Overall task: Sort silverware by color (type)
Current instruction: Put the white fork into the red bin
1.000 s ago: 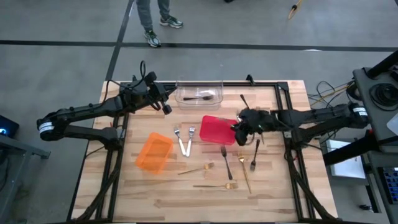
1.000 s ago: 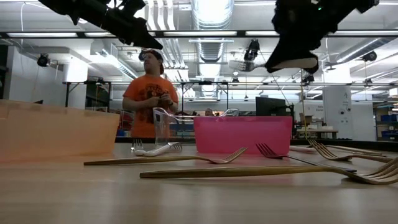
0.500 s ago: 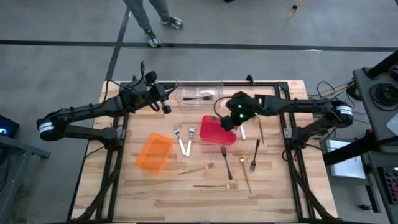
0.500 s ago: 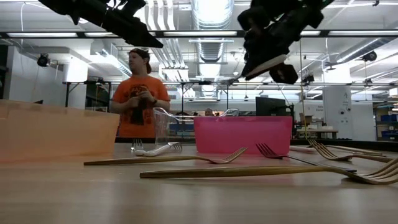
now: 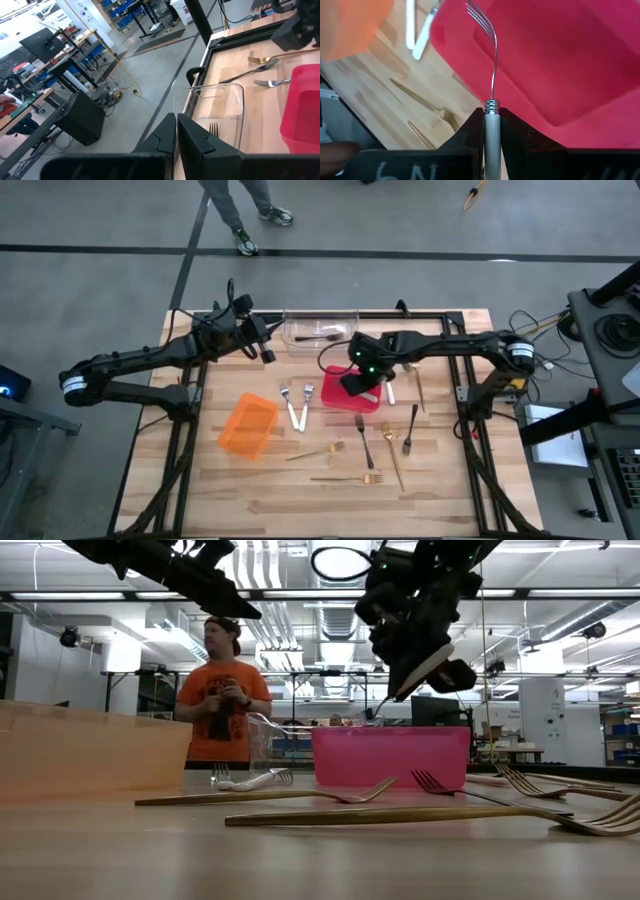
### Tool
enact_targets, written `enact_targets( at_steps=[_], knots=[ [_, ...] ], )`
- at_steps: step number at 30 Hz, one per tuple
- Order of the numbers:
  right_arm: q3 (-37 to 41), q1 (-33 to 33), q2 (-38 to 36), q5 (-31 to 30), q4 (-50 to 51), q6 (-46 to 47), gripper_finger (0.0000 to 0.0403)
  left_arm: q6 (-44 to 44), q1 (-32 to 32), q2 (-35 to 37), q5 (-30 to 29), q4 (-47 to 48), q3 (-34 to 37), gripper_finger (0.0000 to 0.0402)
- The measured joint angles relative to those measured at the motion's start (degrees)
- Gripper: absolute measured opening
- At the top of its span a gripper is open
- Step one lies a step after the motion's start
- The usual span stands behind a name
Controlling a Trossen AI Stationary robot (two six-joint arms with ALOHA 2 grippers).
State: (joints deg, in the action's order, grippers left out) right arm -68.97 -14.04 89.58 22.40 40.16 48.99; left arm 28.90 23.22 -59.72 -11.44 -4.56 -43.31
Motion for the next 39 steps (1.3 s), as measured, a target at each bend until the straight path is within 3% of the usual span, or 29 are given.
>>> enact_targets(
  at_steps=[14, 39],
  knots=[
    [0.0, 0.0, 4.3, 0.6, -1.2, 5.1, 0.0043, 0.6, 0.0, 0.0, 0.0, 0.1, 0.0, 0.0000],
    [0.1, -0.2, 5.2, -2.9, -1.9, 0.5, 0.0046, 0.4, 0.0, 0.0, 0.0, -1.0, 0.0, 0.0000]
  ],
)
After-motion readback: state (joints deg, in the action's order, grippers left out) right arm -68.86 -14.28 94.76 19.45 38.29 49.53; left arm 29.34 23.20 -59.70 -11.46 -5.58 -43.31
